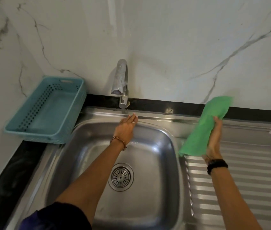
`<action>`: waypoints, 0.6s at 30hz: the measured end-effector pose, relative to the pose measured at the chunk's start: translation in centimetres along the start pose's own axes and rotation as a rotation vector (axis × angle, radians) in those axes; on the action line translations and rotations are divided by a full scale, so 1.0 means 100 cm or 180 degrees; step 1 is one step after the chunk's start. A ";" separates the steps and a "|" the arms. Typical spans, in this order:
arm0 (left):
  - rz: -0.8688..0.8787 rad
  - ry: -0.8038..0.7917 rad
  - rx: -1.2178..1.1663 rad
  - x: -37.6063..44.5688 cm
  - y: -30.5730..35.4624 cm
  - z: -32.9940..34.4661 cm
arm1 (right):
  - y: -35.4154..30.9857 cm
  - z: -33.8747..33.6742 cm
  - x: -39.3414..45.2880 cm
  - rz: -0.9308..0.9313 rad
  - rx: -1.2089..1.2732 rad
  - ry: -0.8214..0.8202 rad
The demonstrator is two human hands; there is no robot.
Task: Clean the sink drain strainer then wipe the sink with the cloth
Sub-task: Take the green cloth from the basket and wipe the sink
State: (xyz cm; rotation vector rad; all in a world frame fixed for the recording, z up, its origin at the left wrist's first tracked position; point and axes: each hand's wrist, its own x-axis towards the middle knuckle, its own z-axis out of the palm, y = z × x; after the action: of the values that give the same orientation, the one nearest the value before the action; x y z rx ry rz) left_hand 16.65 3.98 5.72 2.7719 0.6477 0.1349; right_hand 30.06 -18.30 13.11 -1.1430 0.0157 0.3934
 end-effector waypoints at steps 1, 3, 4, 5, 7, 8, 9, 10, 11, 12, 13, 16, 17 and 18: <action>-0.0046 0.0047 -0.0013 -0.001 0.001 0.002 | 0.004 0.003 0.007 -0.0061 -0.0406 0.0018; -0.0084 0.0085 -0.0070 0.001 0.002 0.003 | 0.028 0.005 0.023 -0.0051 -0.1525 -0.0079; -0.0090 0.0090 -0.0096 0.003 0.002 0.002 | 0.044 0.003 0.031 -0.0034 -0.2516 -0.0245; -0.0094 0.0079 -0.0118 0.005 0.001 0.001 | 0.062 0.003 0.037 -0.0080 -0.3621 -0.0469; -0.0111 0.0016 -0.0156 0.008 -0.003 -0.001 | 0.090 0.008 0.040 -0.0491 -0.5221 -0.0760; -0.0152 -0.0014 -0.0205 0.009 -0.006 -0.001 | 0.100 0.013 0.039 -0.0733 -0.5445 -0.0794; -0.0216 -0.0024 -0.0301 0.010 -0.009 -0.002 | 0.107 0.017 0.039 -0.0890 -0.5518 -0.0810; -0.0281 -0.0041 -0.0411 0.011 -0.012 -0.002 | 0.111 0.020 0.041 -0.1001 -0.5626 -0.0893; -0.0311 -0.0084 -0.0474 0.012 -0.015 -0.002 | 0.115 0.023 0.041 -0.1141 -0.5779 -0.1038; -0.0309 -0.0132 -0.0448 0.014 -0.017 -0.003 | 0.120 0.027 0.040 -0.1352 -0.5940 -0.1238; -0.0314 -0.0153 -0.0355 0.016 -0.019 -0.002 | 0.126 0.034 0.039 -0.1600 -0.6089 -0.1487; -0.0440 -0.0009 -0.0301 0.020 -0.020 0.001 | 0.148 0.070 0.030 -0.2012 -0.6015 -0.2022; -0.0482 0.0014 -0.0452 0.022 -0.020 0.002 | 0.153 0.081 0.027 -0.2056 -0.5949 -0.2074; -0.0583 0.0044 -0.0715 0.023 -0.020 0.002 | 0.157 0.088 0.024 -0.2073 -0.5905 -0.2111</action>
State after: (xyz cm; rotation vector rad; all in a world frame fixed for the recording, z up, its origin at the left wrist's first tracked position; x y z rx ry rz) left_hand 17.88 6.65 5.02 2.4860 0.8317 0.1763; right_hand 25.79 -4.24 2.44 -2.6016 -1.5478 0.0764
